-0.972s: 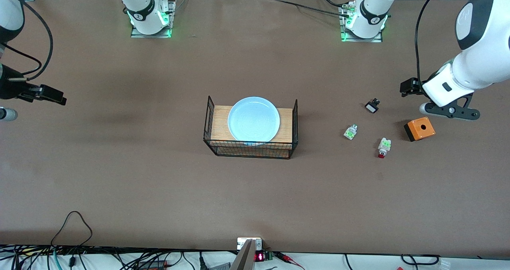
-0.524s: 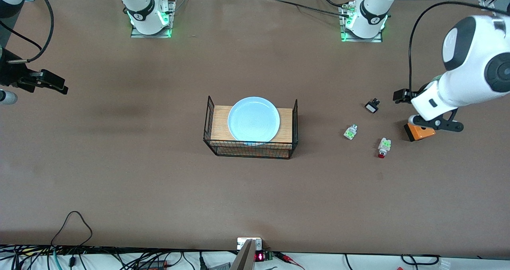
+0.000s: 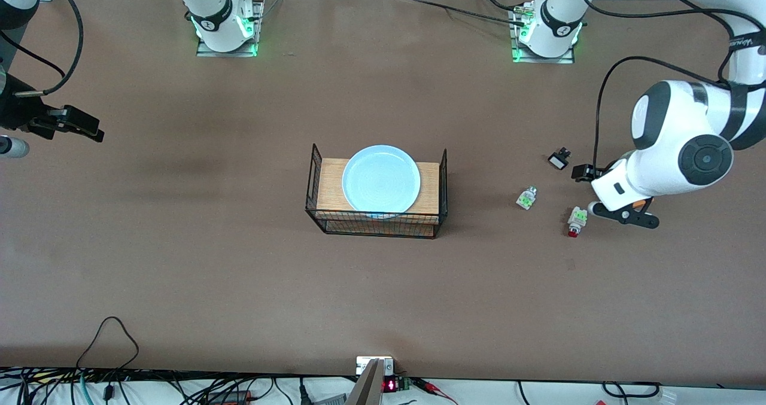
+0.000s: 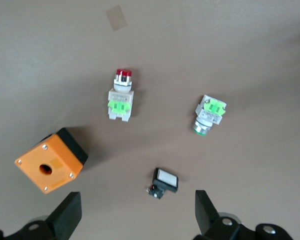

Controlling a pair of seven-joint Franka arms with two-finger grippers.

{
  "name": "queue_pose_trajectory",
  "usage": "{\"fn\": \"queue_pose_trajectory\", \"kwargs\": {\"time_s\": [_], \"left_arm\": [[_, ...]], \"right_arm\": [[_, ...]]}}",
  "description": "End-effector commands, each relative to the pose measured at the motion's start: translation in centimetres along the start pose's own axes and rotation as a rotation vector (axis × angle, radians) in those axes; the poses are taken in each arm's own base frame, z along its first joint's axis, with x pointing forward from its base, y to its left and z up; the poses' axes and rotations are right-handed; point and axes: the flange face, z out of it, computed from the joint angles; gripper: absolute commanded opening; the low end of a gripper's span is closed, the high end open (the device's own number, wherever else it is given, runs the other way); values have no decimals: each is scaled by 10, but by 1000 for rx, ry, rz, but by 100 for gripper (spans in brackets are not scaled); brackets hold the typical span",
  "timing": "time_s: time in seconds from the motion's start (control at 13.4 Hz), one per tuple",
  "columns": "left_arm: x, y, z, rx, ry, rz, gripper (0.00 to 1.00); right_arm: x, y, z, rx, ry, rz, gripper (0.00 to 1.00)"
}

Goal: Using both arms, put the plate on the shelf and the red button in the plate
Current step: 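Move the left gripper down toward the red-capped button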

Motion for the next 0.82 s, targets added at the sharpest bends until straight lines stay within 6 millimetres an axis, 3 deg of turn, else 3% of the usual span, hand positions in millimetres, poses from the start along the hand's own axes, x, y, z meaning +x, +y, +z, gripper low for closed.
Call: {"fn": "queue_pose_trajectory", "kwargs": {"time_s": [0.0,0.37,0.67,0.75], "left_arm": [[6,-2,28,20,27,42,100],[43,-40,115,34,160,146,100],[48,-51,150,28,162,142,100],[46,-49,156,24,151,144,94]], "right_arm": [[-1,-2,-2,1,6,-18,100],[1,-5,2,-1,0,-23,100],[3,-6,6,-2,-6,-25,100],[3,-6,5,-2,-5,-25,100]]}}
